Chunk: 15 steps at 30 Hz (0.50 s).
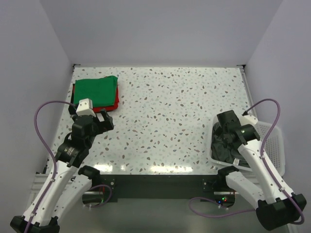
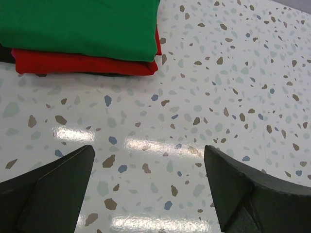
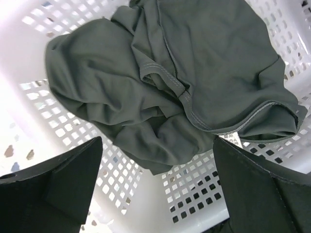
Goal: Fold and stack the t-shirts
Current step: Grab the tshirt from the pile
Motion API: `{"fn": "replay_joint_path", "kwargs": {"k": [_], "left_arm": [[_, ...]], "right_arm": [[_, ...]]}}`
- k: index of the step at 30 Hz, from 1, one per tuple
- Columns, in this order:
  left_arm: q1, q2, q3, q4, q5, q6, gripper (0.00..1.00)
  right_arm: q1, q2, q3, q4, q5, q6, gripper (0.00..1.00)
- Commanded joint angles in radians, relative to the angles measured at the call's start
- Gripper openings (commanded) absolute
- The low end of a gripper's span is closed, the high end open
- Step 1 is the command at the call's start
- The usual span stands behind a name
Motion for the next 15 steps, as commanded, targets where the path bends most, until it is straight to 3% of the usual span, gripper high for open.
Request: {"fn": "replay_joint_path", "kwargs": {"k": [1, 15], "left_arm": [[-0.004, -0.004, 0.023, 0.028, 0.002, 0.004, 1.0], [-0.004, -0.025, 0.013, 0.049, 0.032, 0.014, 1.0]], "right_arm": [[-0.022, 0.031, -0.056, 0.078, 0.014, 0.066, 0.99], [-0.21, 0.132, -0.231, 0.387, -0.107, -0.07, 0.99]]}}
